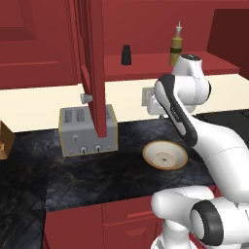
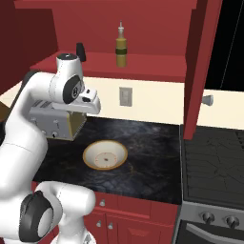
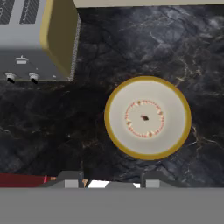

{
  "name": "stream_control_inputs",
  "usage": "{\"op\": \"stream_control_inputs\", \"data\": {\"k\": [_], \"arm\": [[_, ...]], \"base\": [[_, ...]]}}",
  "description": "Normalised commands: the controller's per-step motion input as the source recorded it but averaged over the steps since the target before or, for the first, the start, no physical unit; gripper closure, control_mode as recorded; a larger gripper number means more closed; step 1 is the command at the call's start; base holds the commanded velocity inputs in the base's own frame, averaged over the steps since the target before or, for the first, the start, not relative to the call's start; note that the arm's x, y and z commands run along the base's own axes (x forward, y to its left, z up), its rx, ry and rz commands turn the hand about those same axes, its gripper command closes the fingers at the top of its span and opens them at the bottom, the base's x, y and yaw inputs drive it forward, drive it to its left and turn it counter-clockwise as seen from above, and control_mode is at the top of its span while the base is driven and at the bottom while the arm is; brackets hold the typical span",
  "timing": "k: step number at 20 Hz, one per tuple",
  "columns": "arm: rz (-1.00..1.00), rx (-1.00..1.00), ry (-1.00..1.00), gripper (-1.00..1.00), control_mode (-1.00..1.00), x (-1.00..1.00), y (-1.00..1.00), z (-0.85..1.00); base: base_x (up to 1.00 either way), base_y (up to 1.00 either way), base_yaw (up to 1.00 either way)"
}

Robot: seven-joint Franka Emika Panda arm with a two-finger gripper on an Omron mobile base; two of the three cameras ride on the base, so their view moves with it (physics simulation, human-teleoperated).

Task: Retrieve the bottle and the shaker from the cabinet and place them next to the mixing bowl on the counter. Then add garlic from the fridge to the mixing bowl.

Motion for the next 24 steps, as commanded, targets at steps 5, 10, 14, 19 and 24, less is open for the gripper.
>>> {"op": "stream_control_inputs", "data": {"k": [5, 10, 14, 19, 24], "arm": [[0.00, -0.05, -0.10, -1.00, -1.00, -0.08, 0.05, -0.06], [0.00, 0.00, 0.00, -1.00, -1.00, -0.02, 0.03, -0.03], [-0.06, -0.01, -0.23, -1.00, -1.00, -0.41, -0.01, 0.13], [-0.05, 0.00, -0.38, -1.00, -1.00, -0.22, -0.49, 0.74], [-0.11, 0.00, -0.24, -1.00, -1.00, -0.11, -0.79, 0.76]], "base": [[0.00, 0.00, 0.00], [0.00, 0.00, 0.00], [0.00, 0.00, 0.00], [0.00, 0.00, 0.00], [0.00, 0.00, 0.00]]}}
